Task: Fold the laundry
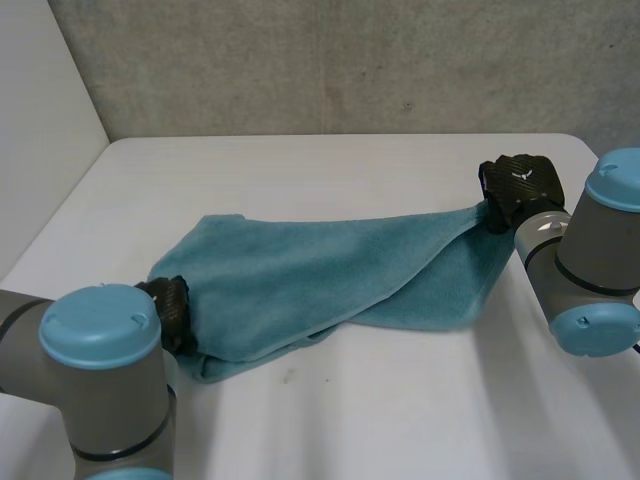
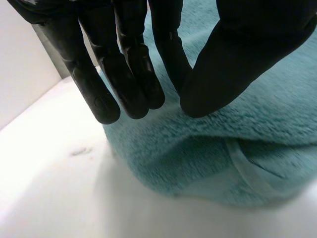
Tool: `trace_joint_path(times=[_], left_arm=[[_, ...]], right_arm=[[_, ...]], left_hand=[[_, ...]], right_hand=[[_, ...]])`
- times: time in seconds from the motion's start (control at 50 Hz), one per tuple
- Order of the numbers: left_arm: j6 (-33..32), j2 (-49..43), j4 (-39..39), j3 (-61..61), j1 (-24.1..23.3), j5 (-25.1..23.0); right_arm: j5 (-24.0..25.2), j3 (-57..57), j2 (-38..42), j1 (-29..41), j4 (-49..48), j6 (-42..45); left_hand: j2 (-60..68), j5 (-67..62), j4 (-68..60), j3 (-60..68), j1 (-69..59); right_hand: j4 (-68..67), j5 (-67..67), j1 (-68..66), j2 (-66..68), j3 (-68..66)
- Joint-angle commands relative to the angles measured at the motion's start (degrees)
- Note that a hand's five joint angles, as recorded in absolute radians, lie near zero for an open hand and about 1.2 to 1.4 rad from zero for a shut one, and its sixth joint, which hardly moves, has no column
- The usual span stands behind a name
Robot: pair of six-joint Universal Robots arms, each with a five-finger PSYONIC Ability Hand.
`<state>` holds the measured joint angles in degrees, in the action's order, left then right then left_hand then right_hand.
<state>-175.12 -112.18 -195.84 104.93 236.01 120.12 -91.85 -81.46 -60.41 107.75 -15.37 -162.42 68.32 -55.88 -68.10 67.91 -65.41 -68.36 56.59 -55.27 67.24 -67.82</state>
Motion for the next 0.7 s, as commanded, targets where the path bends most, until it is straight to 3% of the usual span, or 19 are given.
trace_joint_path(times=[0.02,0.14,0.24,0.32,0.36,0.4,0.46,0.54,0.7], left_arm=[[-0.49,0.38,-1.38,-0.34,3.48,-4.01],[-1.19,4.25,-0.24,-1.13,5.42,-8.06],[-5.84,17.41,6.86,-4.54,7.09,-13.05],[-6.91,21.21,8.90,-6.49,8.06,-15.53],[-7.26,23.40,10.30,-7.28,9.54,-19.90],[-6.99,23.15,10.75,-6.23,11.13,-22.99],[-6.99,20.18,11.27,-3.34,11.75,-25.97],[-6.73,13.94,12.06,-1.31,10.61,-27.13],[-6.47,5.67,11.45,0.01,9.03,-26.86]], right_arm=[[0.09,0.34,-0.84,-0.26,0.52,0.00],[0.70,0.87,-5.76,-2.72,2.36,1.93],[2.98,2.27,-11.47,-5.97,11.30,10.35],[4.66,3.68,-14.21,-6.41,16.08,13.27],[5.19,3.77,-14.82,-6.41,16.96,13.62],[6.68,3.77,-16.32,-5.97,18.36,12.92],[6.51,3.68,-16.14,-5.97,18.10,12.13],[6.33,4.03,-15.00,-6.24,17.75,11.52],[2.91,5.88,-7.00,-6.59,13.09,11.86]], left_hand=[[11.68,-14.12,-11.90,12.09,-14.59],[11.68,-14.12,-11.90,12.09,-14.59],[11.68,-14.12,-11.90,12.09,-14.59],[11.68,-14.12,-11.90,12.09,-14.59],[11.68,-14.12,-11.90,12.09,-14.59],[11.68,-14.12,-11.90,12.09,-14.59],[-20.97,18.53,20.75,-20.56,18.06],[-38.04,35.60,37.82,-37.63,35.14],[-36.91,34.47,36.69,-36.50,34.00]], right_hand=[[-11.64,13.41,-24.73,12.76,-12.18],[-11.64,13.41,-24.73,12.76,-12.18],[-11.64,13.41,-24.73,12.76,-12.18],[-11.64,13.41,-24.73,12.76,-12.18],[-11.64,13.41,-24.73,12.76,-12.18],[-11.64,13.41,-24.73,12.76,-12.18],[-11.64,13.41,-24.73,12.76,-12.18],[-11.64,13.41,-24.73,12.76,-12.18],[-11.64,13.41,-24.73,12.76,-12.18]])
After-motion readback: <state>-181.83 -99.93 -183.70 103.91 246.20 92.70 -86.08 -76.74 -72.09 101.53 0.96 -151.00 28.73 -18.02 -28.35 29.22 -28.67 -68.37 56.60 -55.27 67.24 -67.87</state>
